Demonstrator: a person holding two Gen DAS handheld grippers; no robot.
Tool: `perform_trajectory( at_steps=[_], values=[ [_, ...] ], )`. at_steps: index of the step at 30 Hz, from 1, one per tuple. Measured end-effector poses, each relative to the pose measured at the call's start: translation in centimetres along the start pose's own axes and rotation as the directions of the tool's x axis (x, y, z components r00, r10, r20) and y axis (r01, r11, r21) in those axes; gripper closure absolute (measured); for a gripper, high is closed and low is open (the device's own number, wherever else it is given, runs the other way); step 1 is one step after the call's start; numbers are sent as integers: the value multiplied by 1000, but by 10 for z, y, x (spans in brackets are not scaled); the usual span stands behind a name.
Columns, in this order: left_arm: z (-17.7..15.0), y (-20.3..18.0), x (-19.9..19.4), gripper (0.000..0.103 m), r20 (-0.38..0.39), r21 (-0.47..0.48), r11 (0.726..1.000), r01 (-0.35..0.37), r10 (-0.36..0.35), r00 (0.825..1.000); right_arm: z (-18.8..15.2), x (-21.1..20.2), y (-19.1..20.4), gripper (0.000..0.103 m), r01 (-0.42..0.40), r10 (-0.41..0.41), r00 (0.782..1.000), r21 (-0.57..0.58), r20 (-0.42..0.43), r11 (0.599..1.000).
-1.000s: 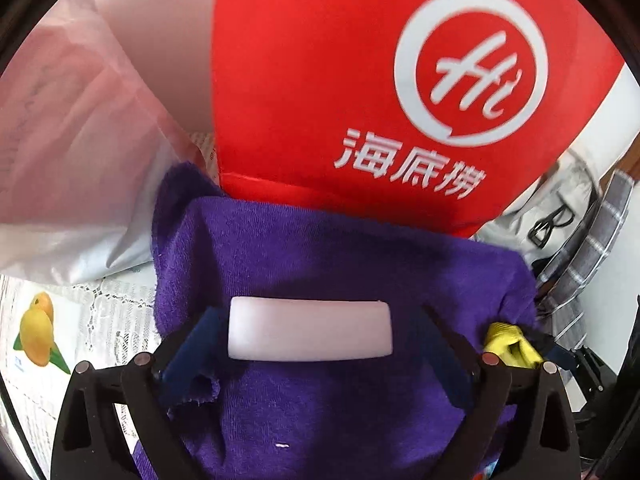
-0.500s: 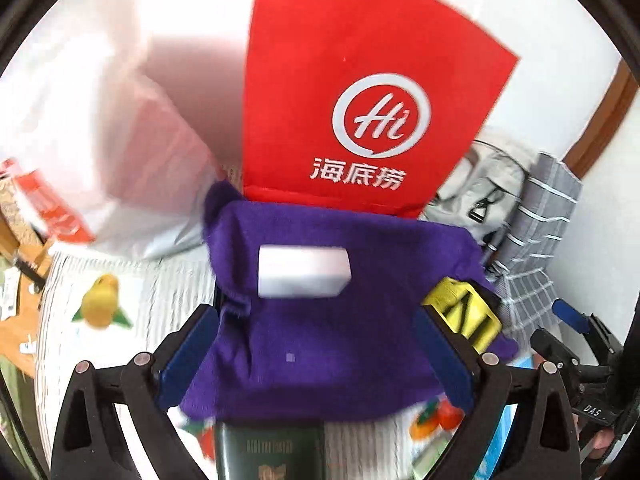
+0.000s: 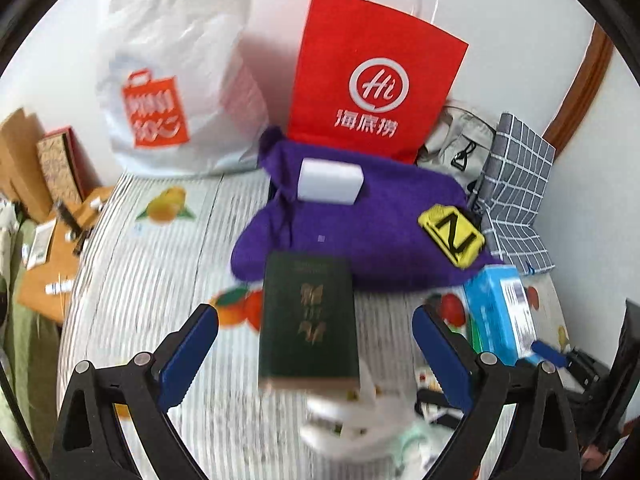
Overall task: Organize soft objects
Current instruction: 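Withdraw both open tools back toward the items on the bed, then grasp the green packet with the right tool and lift it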
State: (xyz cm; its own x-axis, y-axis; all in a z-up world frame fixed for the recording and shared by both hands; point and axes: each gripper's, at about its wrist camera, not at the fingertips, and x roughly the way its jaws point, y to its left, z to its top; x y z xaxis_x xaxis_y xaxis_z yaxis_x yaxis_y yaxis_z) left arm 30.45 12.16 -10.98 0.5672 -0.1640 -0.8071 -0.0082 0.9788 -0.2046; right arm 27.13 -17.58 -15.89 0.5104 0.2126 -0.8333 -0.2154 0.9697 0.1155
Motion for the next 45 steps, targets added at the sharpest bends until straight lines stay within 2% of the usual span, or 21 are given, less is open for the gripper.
perform_trajectory(
  at_steps=[4, 7, 14, 17, 19, 20, 21, 23, 27, 30, 38, 45],
  values=[
    [-26, 5, -4, 5, -24, -28, 999, 29, -29, 999, -32, -5, 15, 59, -5, 5, 1000, -27, -7, 1000],
    [-43, 7, -9, 5, -31, -34, 999, 35, -36, 999, -48, 0, 28, 59, 29, -30, 1000, -70, 1, 997],
    [-72, 7, -18, 5, -51, -11, 999, 36, -37, 998, -64, 24, 38, 61, 81, -83, 996, -83, -14, 993],
    [-78, 9, -18, 5, -62, -9, 999, 33, -34, 997, -63, 33, 39, 67, 105, -106, 994, -74, -10, 992],
    [-81, 11, -18, 5, -70, -15, 999, 36, -37, 997, -62, 41, 42, 74, 158, -158, 987, -90, 0, 983],
    [-82, 12, -18, 5, -75, -15, 999, 36, -37, 996, -62, 44, 43, 83, 182, -182, 983, -100, 4, 978],
    [-83, 12, -18, 5, -78, -14, 999, 34, -35, 996, -62, 47, 45, 86, 191, -192, 981, -104, 4, 976],
    [-85, 14, -18, 5, -80, -11, 1000, 26, -27, 996, -63, 49, 45, 93, 184, -184, 983, -97, 7, 978],
    [-86, 19, -21, 5, -79, -31, 999, 30, -33, 996, -60, 30, 43, 101, 148, -145, 989, -79, 40, 986],
    [-87, 20, -23, 5, -81, -58, 997, 50, -55, 995, -59, 11, 39, 101, 116, -112, 991, -53, 67, 992],
    [-98, 13, -34, 5, -81, -54, 998, 40, -44, 996, -72, -33, 35, 101, -33, 33, 995, -2, 98, 999],
    [-112, 4, -40, 5, -79, -57, 997, 47, -51, 996, -105, -62, 21, 101, -94, 89, 991, 53, 96, 994]
  ],
)
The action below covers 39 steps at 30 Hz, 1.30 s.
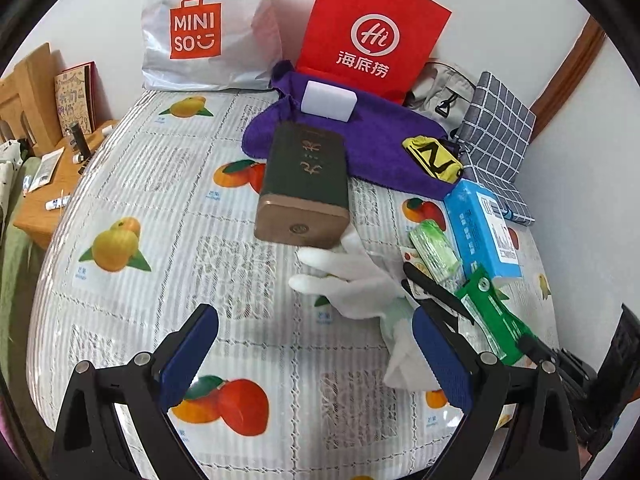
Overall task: Organize soft objects
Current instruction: 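Grasp the green packet with the right tool and lift it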
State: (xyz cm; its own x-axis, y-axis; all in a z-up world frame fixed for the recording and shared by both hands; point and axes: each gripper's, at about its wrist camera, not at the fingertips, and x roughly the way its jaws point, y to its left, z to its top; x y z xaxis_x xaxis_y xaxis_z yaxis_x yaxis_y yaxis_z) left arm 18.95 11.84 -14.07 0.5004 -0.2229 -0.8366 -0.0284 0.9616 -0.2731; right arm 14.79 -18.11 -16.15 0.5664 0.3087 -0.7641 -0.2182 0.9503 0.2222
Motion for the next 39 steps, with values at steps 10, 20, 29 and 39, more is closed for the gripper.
perform_trajectory(
  at_steps=[10, 20, 29, 39],
  values=[
    [-27, -4, 15, 5, -33, 3, 1000, -7, 7, 999, -53, 3, -42, 71, 212, -211, 974, 5, -82, 977],
    [-38, -5, 32, 5, -54, 21, 1000, -11, 12, 998, -46, 28, -37, 24, 183, -183, 983, -30, -21, 983],
    [-31, -24, 44, 5, -24, 76, 997, 27, -25, 999, -45, 60, -37, 63, 227, -226, 974, -46, 26, 973],
    [-25, -48, 72, 6, -36, 95, 993, 72, -69, 997, -42, 58, -45, 68, 197, -196, 980, -60, 26, 978]
  ],
)
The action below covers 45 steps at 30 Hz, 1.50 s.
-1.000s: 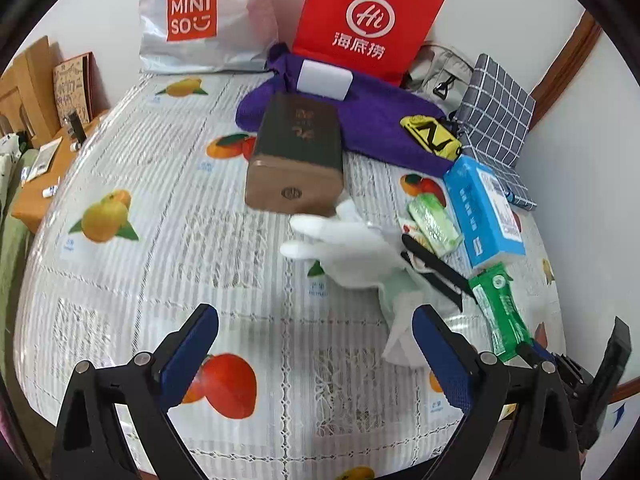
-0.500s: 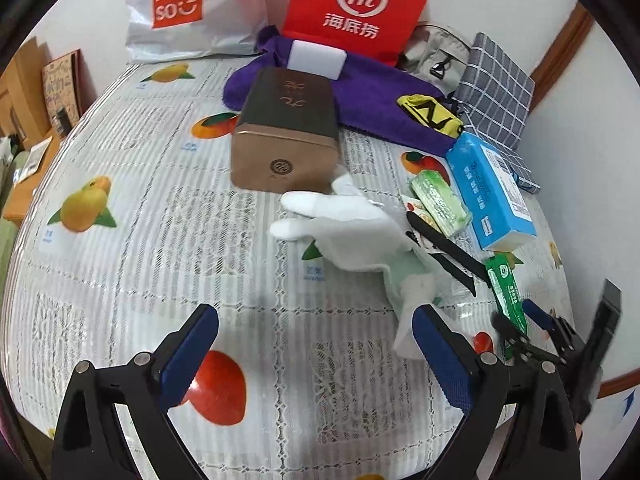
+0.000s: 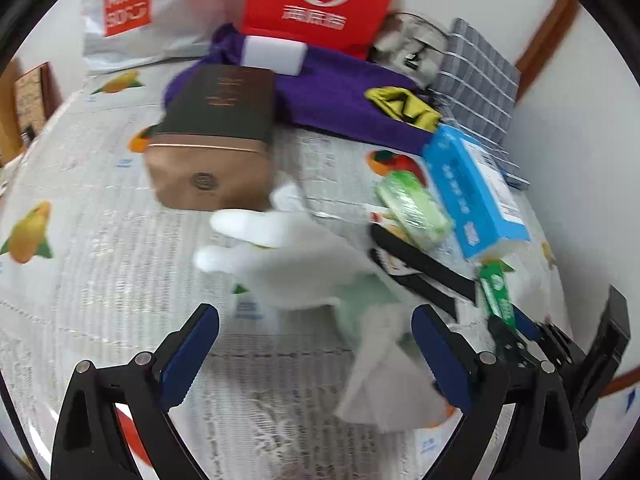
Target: Organize soft objects
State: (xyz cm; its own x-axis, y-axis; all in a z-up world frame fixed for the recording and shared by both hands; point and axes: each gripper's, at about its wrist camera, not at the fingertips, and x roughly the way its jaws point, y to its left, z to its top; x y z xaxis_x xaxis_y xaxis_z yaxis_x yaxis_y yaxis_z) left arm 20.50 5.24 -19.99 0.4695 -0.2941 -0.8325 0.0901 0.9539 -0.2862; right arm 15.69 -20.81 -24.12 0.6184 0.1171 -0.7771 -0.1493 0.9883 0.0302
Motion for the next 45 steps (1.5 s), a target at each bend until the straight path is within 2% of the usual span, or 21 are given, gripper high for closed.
perform_trajectory(
  at_steps=[3, 7, 9, 11, 15, 19, 29, 35, 45],
  values=[
    [-2, -14, 2, 9, -13, 67, 998, -1, 2, 1000, 0, 1, -1, 68, -4, 4, 1000, -6, 3, 1000],
    [-9, -29, 14, 27, -84, 142, 989, -34, 46, 995, 0, 1, -2, 67, -6, 6, 1000, -15, 8, 1000],
    [-14, -32, 19, 39, -106, 162, 986, -46, 63, 992, -1, 2, -3, 67, -9, 9, 1000, -18, 13, 1000],
    [-17, -34, 22, 70, -102, 169, 984, -57, 75, 992, -2, 1, -4, 67, -13, 13, 1000, -17, 19, 1000],
    [-19, -38, 15, 89, -86, 180, 983, -32, 48, 995, -3, 1, -3, 67, -8, 8, 1000, -24, 30, 1000],
    [-22, -39, 1, 90, -52, 194, 979, -55, 66, 996, -4, -2, -6, 67, 6, -6, 1000, -12, 21, 1000],
    [-36, 12, -22, 90, -36, 69, 987, -142, 145, 989, -14, -14, -20, 68, 45, -44, 999, 46, -23, 998],
    [-47, 40, -35, 90, -24, -23, 993, -112, 112, 993, -19, -25, -21, 69, 28, -26, 999, 86, -31, 996],
    [-42, 41, -55, 90, 19, -22, 994, -105, 105, 994, -9, -61, -13, 69, 14, -17, 999, 95, 33, 995]
  ],
)
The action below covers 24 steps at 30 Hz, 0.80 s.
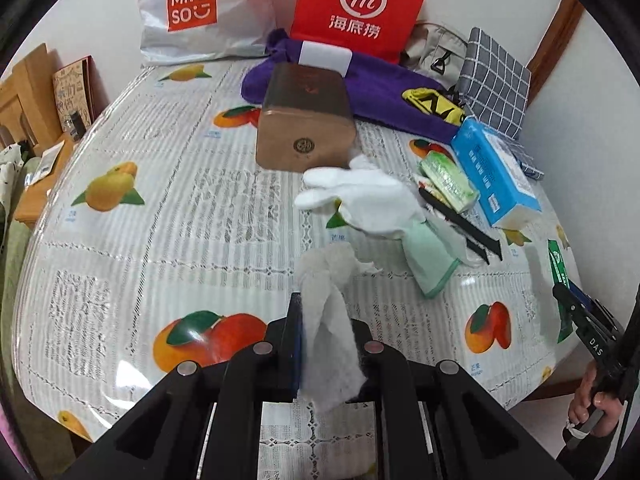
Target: Organize soft objects
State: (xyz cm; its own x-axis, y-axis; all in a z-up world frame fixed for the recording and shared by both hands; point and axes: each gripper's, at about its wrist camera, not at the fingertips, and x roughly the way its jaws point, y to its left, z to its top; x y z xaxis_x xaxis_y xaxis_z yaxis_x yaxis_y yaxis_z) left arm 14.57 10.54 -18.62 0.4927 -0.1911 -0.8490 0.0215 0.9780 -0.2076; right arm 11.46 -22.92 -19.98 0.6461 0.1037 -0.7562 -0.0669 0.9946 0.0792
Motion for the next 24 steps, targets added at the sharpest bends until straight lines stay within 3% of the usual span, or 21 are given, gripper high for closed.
perform_trajectory(
  at_steps=[11, 18, 24],
  values=[
    [23, 1, -22, 90, 46, -1, 1000, 15, -15, 999, 30, -14, 4, 69, -26, 26, 1000, 27, 16, 999],
    [46, 1, -25, 90, 59, -9, 1000, 8, -7, 998, 68, -16, 9, 68, -36, 35, 997, 15, 66, 999],
    [72, -4, -23, 90, 69, -4, 1000, 14, -13, 998, 101, -11, 14, 68, -67, 68, 996, -7, 59, 998]
  ],
)
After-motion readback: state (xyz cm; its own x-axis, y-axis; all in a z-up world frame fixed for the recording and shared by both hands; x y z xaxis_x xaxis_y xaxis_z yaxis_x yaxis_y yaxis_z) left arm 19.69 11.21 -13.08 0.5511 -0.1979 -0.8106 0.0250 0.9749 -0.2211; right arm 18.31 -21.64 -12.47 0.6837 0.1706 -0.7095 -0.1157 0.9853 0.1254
